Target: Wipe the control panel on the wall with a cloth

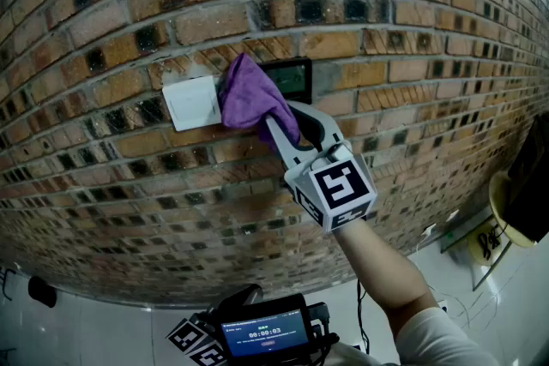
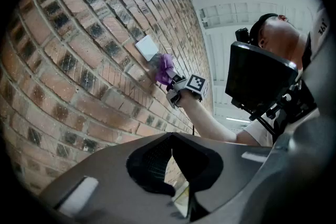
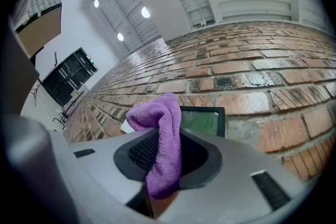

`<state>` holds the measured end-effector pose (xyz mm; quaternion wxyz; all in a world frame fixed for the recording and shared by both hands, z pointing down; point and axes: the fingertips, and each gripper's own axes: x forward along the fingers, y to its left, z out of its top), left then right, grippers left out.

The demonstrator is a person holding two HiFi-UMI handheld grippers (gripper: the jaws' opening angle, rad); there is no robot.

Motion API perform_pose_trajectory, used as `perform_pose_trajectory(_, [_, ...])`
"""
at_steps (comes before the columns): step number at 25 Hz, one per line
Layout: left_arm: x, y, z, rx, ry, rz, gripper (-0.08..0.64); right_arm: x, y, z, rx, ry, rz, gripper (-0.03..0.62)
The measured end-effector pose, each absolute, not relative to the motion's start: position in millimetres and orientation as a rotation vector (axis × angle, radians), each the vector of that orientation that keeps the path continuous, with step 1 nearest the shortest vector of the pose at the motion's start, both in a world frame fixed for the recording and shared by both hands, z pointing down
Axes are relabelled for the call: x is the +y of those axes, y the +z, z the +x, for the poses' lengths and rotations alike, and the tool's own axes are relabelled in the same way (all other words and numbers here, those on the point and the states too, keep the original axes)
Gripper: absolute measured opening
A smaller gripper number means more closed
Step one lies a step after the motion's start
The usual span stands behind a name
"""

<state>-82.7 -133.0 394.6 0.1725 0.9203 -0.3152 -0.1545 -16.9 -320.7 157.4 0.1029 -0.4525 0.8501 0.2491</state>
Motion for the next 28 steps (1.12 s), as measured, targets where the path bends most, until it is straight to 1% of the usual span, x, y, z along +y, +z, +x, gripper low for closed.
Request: perform_pose_trajectory(28, [-131, 395, -62, -0.812, -0.406, 2.631, -0.012, -329, 156, 96, 2.301, 0.639, -1.652, 0.103])
